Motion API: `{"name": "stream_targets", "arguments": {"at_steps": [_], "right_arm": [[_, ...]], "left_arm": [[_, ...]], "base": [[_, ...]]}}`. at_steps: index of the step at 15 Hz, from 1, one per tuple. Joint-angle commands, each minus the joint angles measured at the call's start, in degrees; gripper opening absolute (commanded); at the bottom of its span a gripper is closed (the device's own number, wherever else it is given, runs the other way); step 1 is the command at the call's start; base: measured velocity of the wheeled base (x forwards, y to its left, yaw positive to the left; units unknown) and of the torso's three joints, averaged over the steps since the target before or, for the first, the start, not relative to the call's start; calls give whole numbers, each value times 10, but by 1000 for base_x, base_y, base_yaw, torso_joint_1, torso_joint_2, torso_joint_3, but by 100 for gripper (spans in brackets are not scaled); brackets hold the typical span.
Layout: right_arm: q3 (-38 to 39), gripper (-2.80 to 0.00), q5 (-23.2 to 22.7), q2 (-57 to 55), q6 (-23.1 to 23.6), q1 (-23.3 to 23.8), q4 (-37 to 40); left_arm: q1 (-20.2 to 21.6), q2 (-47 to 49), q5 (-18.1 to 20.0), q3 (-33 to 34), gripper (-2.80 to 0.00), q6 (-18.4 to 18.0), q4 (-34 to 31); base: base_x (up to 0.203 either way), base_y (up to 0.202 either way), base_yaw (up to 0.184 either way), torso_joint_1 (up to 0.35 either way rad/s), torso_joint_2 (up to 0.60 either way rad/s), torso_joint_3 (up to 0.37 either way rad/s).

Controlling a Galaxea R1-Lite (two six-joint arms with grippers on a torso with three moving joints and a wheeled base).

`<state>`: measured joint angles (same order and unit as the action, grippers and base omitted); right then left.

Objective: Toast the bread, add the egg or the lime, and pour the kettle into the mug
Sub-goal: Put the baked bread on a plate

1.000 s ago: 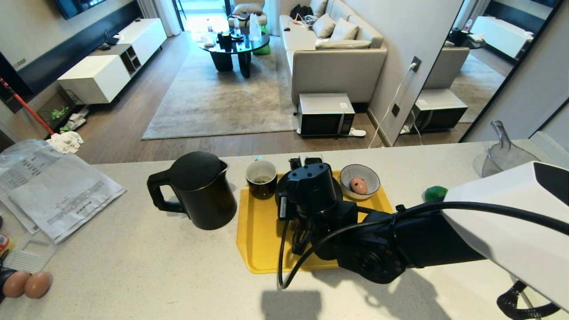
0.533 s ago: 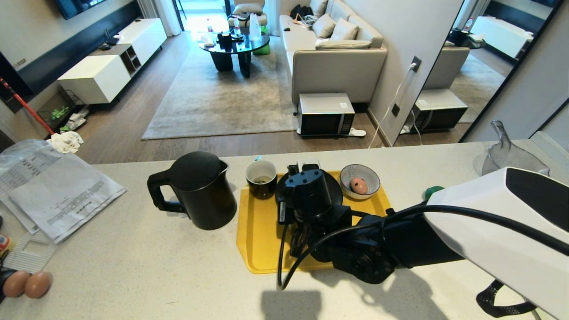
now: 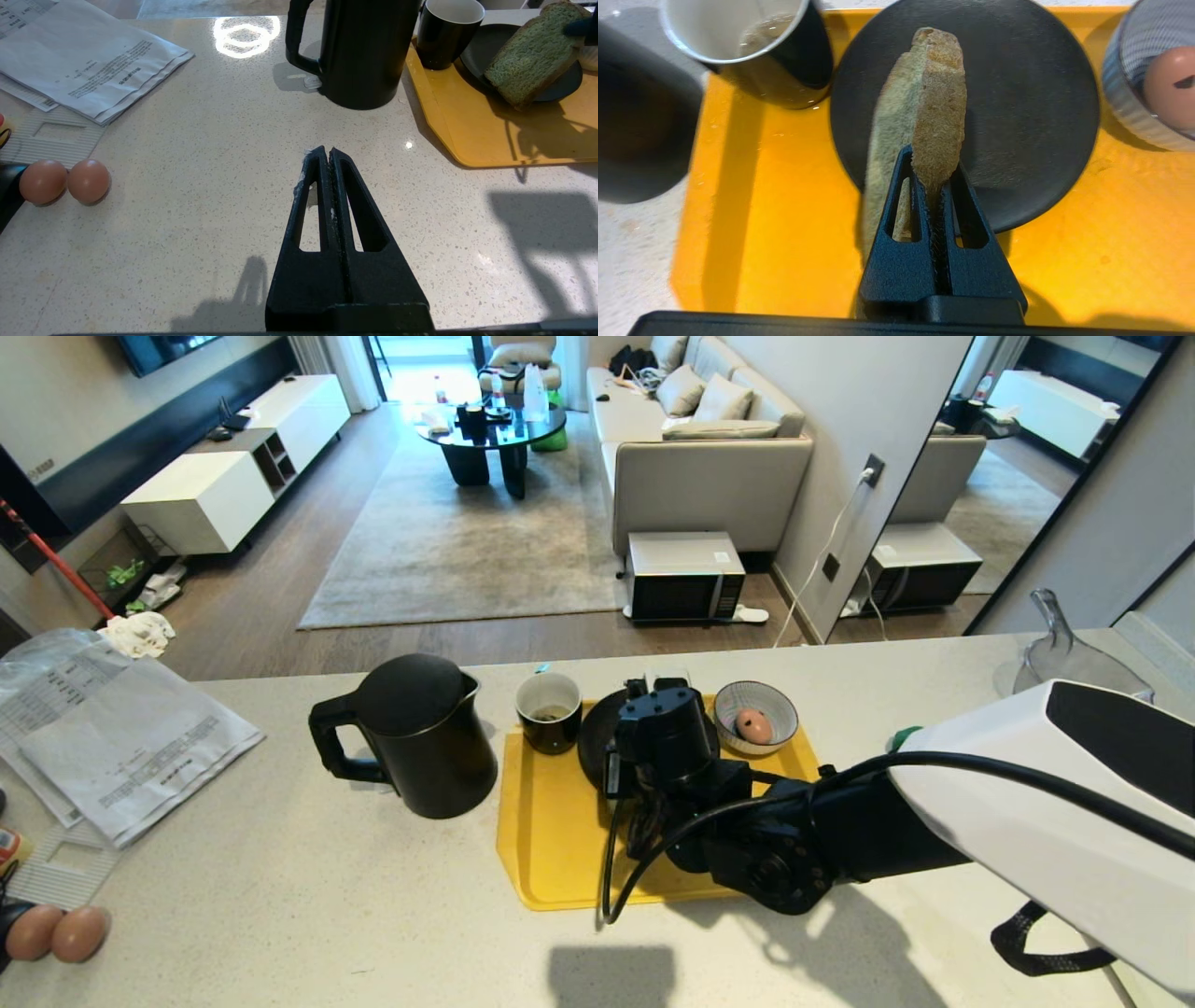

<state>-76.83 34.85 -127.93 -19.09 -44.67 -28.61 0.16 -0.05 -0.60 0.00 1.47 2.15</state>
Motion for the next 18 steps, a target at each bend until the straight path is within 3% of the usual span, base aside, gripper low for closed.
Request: {"name": "stream_targets", "arguments": {"at_steps": [1, 18], "right_arm": [[10, -280, 5, -1, -1, 10, -1], [51, -280, 6, -2, 18, 45, -7]], "left_arm": [[0, -1, 0, 8, -280, 0, 1], [0, -1, 0, 8, -280, 0, 1]], "base": [[0, 0, 0, 0, 0, 0], [0, 0, 0, 0, 0, 0]]}}
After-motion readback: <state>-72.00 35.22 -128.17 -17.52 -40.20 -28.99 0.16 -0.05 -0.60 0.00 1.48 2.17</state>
